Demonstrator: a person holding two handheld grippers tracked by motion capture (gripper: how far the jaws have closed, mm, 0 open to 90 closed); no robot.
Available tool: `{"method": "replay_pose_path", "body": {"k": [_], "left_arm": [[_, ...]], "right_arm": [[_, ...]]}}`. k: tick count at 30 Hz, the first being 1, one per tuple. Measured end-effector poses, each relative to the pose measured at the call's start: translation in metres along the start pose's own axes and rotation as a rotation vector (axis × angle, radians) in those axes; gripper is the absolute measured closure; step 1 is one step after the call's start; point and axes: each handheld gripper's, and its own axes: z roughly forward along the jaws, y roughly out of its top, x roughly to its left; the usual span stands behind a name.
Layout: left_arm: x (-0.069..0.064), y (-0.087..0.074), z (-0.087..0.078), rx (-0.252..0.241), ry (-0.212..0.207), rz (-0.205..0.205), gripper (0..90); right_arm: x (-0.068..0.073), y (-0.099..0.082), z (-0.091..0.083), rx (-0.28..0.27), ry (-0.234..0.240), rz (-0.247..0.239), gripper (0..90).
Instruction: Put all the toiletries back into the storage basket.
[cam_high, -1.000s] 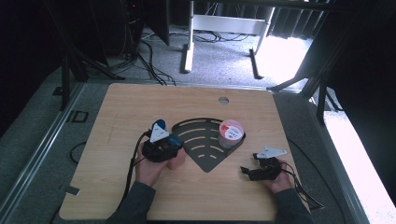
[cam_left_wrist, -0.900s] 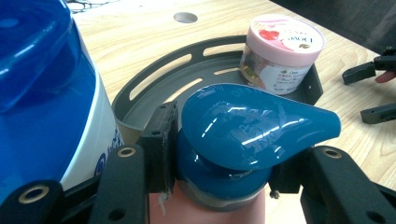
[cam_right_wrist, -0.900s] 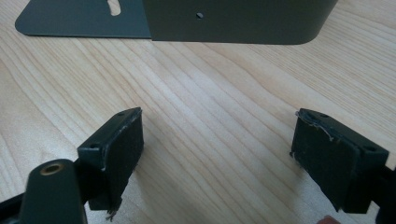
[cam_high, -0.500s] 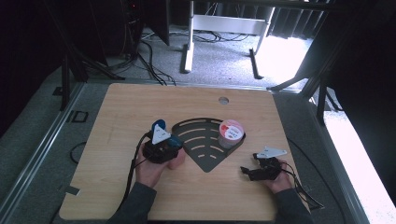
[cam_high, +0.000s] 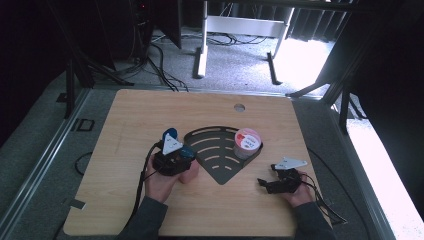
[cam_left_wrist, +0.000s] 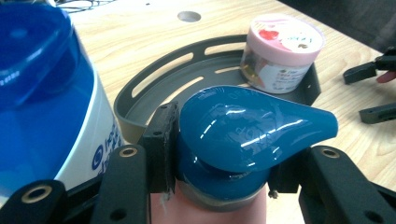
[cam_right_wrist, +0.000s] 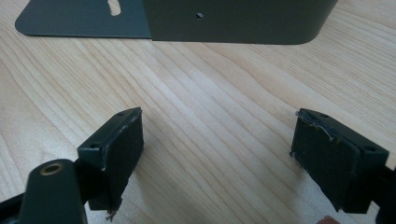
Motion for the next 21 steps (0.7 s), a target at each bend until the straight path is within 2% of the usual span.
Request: {"method": "replay_pose_path", "body": {"k": [5,21], "left_arm": [[-0.002,0.005,-0.003,0.009,-0.013,0.016,52.6],[-0.009,0.018,-0.009,0.024,-0.028,0.028,52.6]], "right_arm": [[0.0,0.0,0.0,0.0,0.0,-0.001,16.6],[0.0,0.0,0.0,0.0,0.0,-0.001,16.5]]}}
